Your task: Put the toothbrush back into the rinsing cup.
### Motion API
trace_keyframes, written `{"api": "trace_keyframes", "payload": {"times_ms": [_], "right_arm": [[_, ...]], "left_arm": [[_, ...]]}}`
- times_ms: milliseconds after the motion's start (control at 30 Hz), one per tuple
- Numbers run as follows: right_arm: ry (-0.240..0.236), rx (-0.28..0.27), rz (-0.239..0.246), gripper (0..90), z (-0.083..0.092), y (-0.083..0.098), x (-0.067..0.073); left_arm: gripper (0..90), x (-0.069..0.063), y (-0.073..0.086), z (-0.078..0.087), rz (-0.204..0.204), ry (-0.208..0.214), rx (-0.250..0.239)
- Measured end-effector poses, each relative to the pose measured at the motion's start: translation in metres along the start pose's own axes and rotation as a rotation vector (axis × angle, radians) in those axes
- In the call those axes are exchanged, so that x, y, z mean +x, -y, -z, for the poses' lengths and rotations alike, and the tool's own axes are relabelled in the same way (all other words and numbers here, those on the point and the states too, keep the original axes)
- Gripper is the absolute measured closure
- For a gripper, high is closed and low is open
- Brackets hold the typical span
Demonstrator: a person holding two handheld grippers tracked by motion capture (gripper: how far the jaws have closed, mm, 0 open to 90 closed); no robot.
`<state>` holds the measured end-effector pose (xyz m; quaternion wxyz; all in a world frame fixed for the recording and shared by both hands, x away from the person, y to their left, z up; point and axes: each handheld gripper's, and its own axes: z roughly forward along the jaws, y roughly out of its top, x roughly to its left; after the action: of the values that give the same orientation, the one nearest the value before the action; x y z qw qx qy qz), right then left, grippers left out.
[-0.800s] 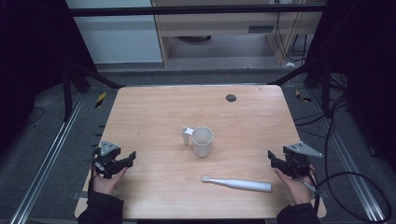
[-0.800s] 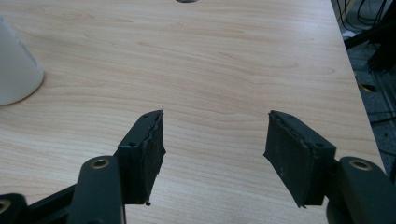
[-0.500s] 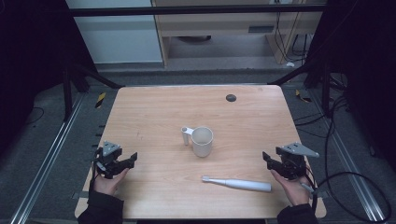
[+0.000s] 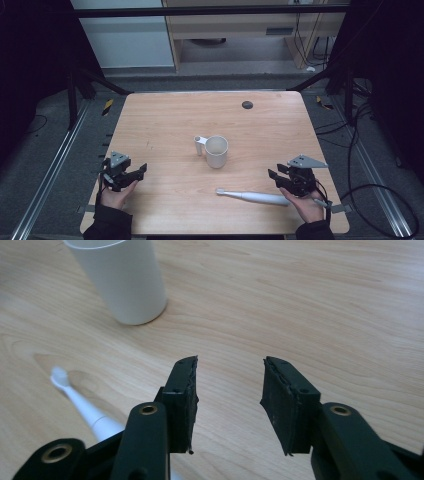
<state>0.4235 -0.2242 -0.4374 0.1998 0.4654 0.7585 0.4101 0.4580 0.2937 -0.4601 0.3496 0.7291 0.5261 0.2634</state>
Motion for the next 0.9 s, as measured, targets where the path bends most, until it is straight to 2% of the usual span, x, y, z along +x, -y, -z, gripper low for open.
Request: {"api": "trace_keyframes", "payload": {"times_ms": [33,133,900], "right_arm": [[-0.022,0.010,0.012,60.5,-0.002,0.000,0.003],[-0.043,0.026,0.024,63.4,-0.005,0.001,0.008],[-0.149,0.083,0.086,76.9,-0.020,0.006,0.038]], "left_arm": [[34.1,0.000,0.000,0.000,-0.002,0.001,0.001],[34.5,-0.001,0.000,0.000,-0.004,0.002,0.003],[38.4,-0.003,0.000,-0.001,-0.018,0.015,0.014]]}}
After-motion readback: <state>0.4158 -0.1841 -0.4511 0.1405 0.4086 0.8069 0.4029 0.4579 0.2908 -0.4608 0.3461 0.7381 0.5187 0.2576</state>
